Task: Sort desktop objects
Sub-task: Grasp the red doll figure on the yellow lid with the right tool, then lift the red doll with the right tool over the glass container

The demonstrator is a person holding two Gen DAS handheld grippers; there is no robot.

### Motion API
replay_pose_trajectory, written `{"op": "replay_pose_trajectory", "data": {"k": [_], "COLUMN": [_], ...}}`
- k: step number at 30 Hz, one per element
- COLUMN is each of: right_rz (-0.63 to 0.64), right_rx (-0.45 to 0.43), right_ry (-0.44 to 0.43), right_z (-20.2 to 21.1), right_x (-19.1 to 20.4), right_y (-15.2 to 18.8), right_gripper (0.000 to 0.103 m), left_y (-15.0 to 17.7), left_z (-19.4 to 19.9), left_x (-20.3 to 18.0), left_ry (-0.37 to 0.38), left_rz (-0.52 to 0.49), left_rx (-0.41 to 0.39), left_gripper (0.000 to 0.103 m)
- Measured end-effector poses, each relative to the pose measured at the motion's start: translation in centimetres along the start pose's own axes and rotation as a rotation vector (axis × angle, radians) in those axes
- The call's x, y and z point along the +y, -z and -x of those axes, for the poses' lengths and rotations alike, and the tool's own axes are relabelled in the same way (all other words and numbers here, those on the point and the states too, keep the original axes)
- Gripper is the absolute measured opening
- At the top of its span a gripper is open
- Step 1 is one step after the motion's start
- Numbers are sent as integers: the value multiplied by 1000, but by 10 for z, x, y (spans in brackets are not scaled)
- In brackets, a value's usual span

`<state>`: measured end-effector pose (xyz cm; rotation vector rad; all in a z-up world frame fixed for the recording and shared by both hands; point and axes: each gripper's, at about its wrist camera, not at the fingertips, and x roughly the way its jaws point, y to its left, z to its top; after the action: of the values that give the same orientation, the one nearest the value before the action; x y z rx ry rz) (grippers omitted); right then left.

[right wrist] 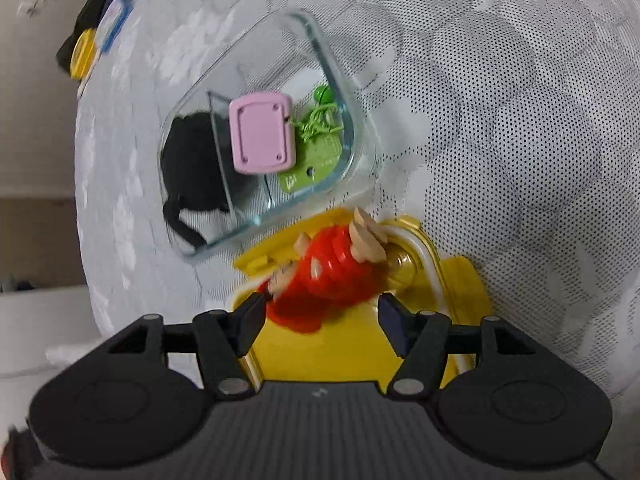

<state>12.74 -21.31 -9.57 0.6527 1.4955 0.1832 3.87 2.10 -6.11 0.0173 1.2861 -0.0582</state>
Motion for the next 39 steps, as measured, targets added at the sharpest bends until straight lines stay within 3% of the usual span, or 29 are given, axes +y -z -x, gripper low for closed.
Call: {"op": "replay_pose_trajectory", "data": {"k": [14,27,30,34,39], "right_rz": [55,324,418,454,443], "right_rx": [-43,-65,-74,-90,-228], "right_ry": [122,144,128,63,-53], "right_z": [-27,-12,-5,12,54], "right_x": [23,40,46,48,57], "right_y": [0,22,36,44,33], "right_gripper": [72,67,67,67,67], "left_y": [1,0,1,0,0], "left_z": [5,0,0,-1,-2], "left_x": [-2,-2,-2,-2,-1], "left_ry": [31,14,12,8,7], "left_rz": [-18,-18,-21,-23,-18], "left_rx": [-5,7,6,9,14], "left_gripper": [100,100,100,100,100]}}
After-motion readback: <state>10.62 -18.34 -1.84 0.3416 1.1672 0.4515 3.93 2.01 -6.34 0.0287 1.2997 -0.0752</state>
